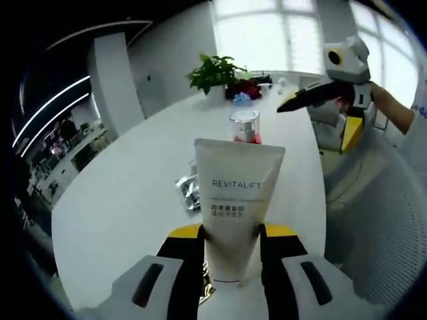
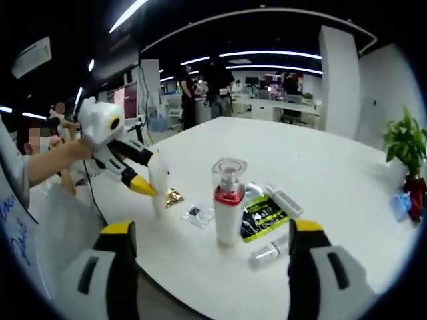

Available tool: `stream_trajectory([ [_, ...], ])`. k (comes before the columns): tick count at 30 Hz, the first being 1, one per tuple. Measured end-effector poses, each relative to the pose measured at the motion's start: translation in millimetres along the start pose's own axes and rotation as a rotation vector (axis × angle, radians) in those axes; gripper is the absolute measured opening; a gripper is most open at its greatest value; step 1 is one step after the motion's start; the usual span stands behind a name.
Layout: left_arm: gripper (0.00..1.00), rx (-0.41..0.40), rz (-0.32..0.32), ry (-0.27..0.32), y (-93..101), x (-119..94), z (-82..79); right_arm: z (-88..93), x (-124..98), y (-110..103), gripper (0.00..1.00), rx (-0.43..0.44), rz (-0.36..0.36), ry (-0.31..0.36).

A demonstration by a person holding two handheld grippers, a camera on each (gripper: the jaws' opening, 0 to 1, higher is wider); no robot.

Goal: Arrange the skincare products in the storage area until every visible bottle or jar stands upright without overlapping.

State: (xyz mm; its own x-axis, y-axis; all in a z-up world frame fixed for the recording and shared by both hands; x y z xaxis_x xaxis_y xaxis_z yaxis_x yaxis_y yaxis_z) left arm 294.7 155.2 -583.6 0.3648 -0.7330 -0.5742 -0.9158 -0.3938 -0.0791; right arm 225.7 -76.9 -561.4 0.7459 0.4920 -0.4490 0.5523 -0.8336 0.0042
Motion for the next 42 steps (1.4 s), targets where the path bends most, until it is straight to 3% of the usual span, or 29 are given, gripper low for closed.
stream_trajectory([
  [6, 0.29, -0.005, 0.009, 0.024, 9.4, 7, -7.8, -3.8, 1, -4, 0.87, 0.013, -0.015, 0.023],
  [23, 0.29, -0.054, 0.031, 0.083, 31.7, 26, -21.8, -13.4, 11, -14, 0.53, 0.002, -0.103, 0.081],
  [37, 0.29, -0.125, 0.015, 0.116, 41.5, 32, -22.1, -20.2, 24, -24, 0.29, -0.025, -0.167, 0.085],
  [42, 0.29, -0.145, 0.009, 0.119, 44.2, 34, -20.8, -23.3, 28, -26, 0.26, -0.039, -0.177, 0.089],
])
Point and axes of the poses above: the point that each gripper's makers call its tool centre point, and the gripper's own axes: x roughly forward along the fingers, y roughly to its right, z roughly out of its underside, the point moved 9 cm from there along -x, roughly backward along the fingers, and after that the axes turned 3 degrees about z, right-handed, at the moved point
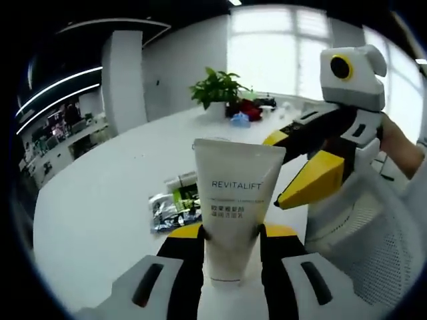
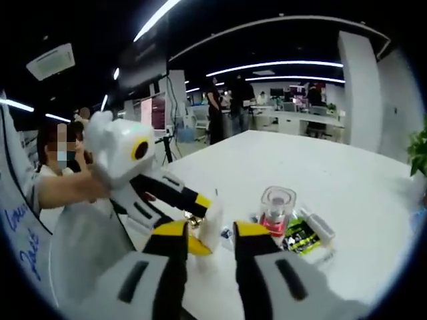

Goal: Arrange the skincare products in the storage area until every visible bottle or jar stands upright without overlapping.

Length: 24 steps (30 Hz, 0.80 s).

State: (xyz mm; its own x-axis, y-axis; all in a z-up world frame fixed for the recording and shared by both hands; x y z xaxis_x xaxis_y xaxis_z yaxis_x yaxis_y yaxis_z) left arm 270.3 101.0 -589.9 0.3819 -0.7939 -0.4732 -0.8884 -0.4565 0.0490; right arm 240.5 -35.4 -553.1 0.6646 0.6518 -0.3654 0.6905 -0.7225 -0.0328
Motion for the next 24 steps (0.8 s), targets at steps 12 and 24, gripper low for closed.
stream_trajectory([
  [12, 0.29, -0.064, -0.042, 0.050, -2.0, 0, -0.7, -2.6, 9, 0, 0.19, -0.012, -0.009, -0.007],
  [24, 0.29, -0.096, -0.138, 0.065, 0.3, 1, 3.6, -4.2, 21, 0, 0.13, -0.011, -0.008, -0.016],
])
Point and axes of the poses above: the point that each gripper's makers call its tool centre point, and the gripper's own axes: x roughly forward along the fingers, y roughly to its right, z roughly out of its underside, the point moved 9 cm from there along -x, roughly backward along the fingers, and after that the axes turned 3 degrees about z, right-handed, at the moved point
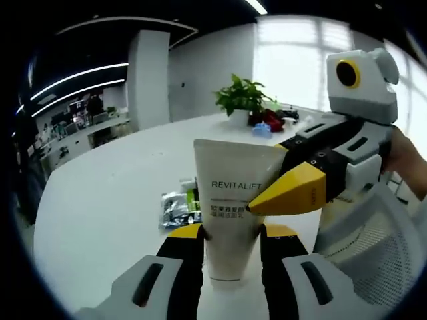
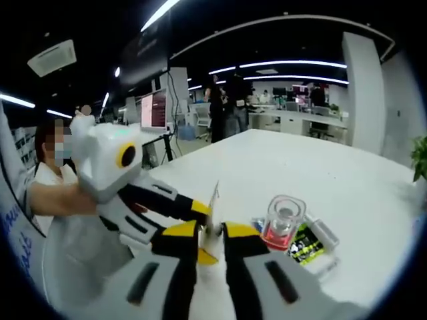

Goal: Arrange the skincare products in the storage area until every visible bottle or jar stands upright without overlapping.

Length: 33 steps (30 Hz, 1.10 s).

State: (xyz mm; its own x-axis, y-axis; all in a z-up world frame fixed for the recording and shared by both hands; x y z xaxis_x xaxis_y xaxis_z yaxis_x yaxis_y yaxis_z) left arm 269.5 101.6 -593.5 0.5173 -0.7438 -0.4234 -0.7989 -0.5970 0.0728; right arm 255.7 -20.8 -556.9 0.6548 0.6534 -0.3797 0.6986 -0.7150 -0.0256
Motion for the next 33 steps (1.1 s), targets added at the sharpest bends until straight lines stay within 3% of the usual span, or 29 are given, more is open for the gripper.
stream_trajectory([
  [9, 0.30, 0.011, 0.003, 0.014, 0.4, -1, 1.0, 1.5, -1, 1, 0.09, 0.009, -0.008, 0.017],
  [14, 0.29, 0.039, 0.039, 0.005, -1.1, -1, 1.4, 2.6, -2, 3, 0.07, -0.008, -0.024, 0.012],
  [18, 0.31, 0.044, 0.095, 0.013, -2.7, -2, -1.4, 5.6, -2, 4, 0.06, -0.042, -0.071, -0.006],
  [25, 0.28, 0.121, 0.244, 0.000, -8.4, -2, -2.8, 7.5, -5, 9, 0.05, -0.109, -0.166, 0.005],
  [33, 0.24, 0.188, 0.347, -0.020, -14.5, 1, -0.9, 8.9, -6, 15, 0.04, -0.178, -0.295, 0.035],
])
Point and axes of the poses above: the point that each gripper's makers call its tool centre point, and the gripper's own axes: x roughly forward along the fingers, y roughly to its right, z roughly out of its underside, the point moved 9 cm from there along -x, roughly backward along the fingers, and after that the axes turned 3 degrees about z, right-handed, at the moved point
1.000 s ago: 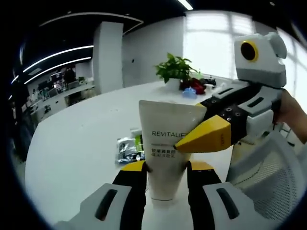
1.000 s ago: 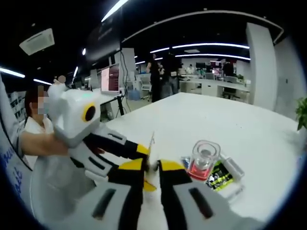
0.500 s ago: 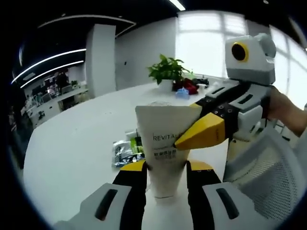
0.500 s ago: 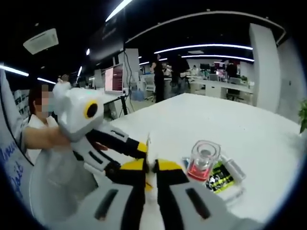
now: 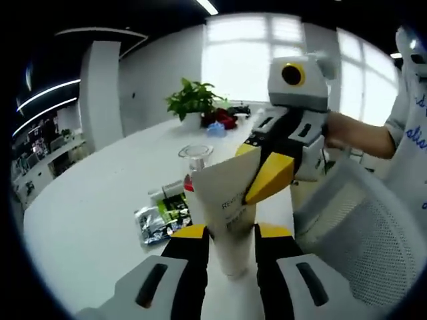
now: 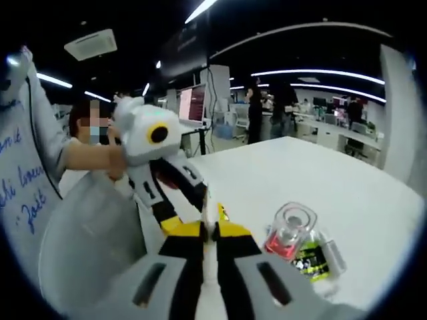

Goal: Arrange the skincare products in the storage area until every visible bottle or jar stands upright without overlapping.

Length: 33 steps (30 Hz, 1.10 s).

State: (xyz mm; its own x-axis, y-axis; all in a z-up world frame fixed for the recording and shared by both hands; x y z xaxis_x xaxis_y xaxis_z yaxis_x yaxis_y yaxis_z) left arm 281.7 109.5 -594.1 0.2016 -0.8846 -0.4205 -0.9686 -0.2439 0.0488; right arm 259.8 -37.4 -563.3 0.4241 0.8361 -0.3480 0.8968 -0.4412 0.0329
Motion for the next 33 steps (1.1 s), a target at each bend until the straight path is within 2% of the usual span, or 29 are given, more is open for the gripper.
stream_trajectory([
  [3, 0.23, 0.023, 0.050, -0.029, -0.9, 5, 4.7, 0.4, -1, 0, 0.04, -0.036, -0.048, 0.009],
  [7, 0.20, 0.034, 0.080, -0.049, -1.6, 9, 9.0, 1.6, -2, 5, 0.04, -0.044, -0.091, 0.022],
  [14, 0.19, 0.040, 0.109, -0.039, -4.1, 11, 11.8, 2.7, -1, 15, 0.05, -0.045, -0.178, 0.040],
  [21, 0.17, 0.049, 0.105, -0.021, -1.9, 10, 15.2, 1.4, 0, 14, 0.07, -0.016, -0.196, 0.031],
  [33, 0.13, 0.100, 0.095, -0.013, -0.7, 7, 17.7, -1.3, 4, 12, 0.10, -0.016, -0.203, 0.015],
])
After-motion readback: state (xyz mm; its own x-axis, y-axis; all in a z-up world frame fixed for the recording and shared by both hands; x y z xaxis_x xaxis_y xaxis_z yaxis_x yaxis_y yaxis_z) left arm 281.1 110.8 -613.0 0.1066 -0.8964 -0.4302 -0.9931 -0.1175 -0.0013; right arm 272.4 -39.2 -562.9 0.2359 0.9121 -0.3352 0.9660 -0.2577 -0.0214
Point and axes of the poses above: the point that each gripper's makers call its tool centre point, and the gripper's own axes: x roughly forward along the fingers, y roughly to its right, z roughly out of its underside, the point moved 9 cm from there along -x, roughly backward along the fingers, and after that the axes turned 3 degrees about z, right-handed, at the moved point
